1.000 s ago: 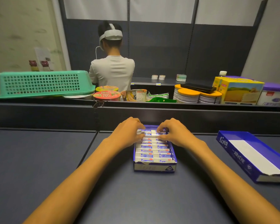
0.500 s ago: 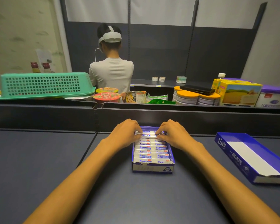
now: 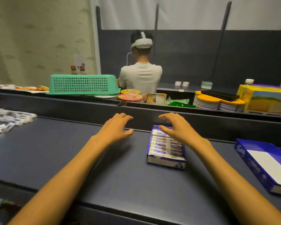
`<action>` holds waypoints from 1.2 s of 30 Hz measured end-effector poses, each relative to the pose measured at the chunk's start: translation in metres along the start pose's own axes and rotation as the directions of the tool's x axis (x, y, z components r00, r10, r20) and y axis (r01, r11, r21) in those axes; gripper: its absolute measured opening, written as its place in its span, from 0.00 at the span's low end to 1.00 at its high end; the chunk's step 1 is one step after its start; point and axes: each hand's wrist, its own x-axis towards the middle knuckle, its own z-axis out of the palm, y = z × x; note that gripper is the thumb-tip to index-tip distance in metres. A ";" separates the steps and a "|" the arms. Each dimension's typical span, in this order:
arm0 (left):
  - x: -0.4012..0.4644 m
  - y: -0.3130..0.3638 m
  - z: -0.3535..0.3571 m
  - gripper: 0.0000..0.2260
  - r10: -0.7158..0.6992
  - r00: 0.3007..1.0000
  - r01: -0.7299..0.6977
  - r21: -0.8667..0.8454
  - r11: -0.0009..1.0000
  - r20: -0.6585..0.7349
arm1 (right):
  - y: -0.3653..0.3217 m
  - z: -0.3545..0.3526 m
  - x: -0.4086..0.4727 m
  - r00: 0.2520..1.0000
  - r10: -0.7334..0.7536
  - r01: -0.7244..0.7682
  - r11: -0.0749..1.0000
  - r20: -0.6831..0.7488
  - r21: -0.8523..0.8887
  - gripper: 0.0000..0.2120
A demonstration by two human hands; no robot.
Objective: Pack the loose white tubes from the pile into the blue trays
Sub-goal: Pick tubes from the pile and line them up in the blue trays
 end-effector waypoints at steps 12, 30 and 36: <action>-0.142 -0.110 -0.053 0.28 -0.255 0.967 0.251 0.150 0.956 0.009 | -0.157 0.076 0.016 0.949 -0.253 0.273 0.958 0.191 -0.089 0.26; -0.351 -0.340 -0.161 0.27 -0.428 0.903 0.425 0.233 0.874 -0.041 | -0.459 0.218 0.040 0.891 -0.404 0.428 0.900 0.207 -0.084 0.26; -0.361 -0.407 -0.168 0.27 -0.456 0.889 0.453 0.225 0.863 -0.041 | -0.504 0.254 0.078 0.885 -0.413 0.442 0.890 0.217 -0.108 0.26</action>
